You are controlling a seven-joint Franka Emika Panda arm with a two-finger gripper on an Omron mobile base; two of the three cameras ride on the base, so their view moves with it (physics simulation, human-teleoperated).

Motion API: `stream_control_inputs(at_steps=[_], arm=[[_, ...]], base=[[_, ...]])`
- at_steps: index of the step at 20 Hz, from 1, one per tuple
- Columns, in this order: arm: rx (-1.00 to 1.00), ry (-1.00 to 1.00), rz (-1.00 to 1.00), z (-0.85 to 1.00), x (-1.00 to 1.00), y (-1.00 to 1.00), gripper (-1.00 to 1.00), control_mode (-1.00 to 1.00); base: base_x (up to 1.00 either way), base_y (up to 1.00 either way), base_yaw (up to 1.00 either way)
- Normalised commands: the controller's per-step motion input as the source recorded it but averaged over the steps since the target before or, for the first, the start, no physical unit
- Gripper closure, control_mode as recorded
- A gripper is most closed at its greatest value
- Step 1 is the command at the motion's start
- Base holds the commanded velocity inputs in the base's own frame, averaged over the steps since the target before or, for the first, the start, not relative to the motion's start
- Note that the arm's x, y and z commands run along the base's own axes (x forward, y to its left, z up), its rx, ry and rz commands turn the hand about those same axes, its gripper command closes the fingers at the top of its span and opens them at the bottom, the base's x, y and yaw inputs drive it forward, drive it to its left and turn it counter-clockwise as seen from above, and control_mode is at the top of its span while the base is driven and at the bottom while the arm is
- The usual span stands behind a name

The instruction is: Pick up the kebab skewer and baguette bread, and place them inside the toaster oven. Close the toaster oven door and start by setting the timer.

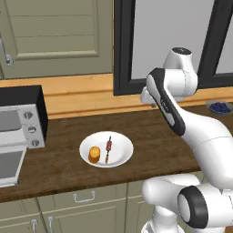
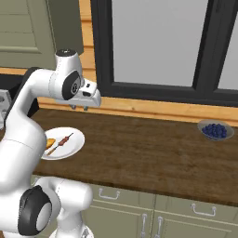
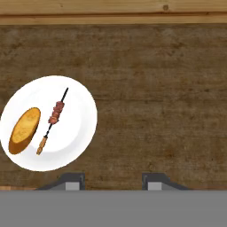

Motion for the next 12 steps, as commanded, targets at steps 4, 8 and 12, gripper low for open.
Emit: stream_control_inputs(at_steps=[4, 8, 12], arm=[[0.0, 0.0, 0.0, 0.0, 0.0, 0.0, -1.0, 1.0], [0.0, 0.0, 0.0, 0.0, 0.0, 0.0, -1.0, 1.0], [0.0, 0.0, 0.0, 0.0, 0.0, 0.0, -1.0, 1.0]], base=[[0.0, 0.0, 0.0], [0.0, 0.0, 0.0], [0.0, 0.0, 0.0]])
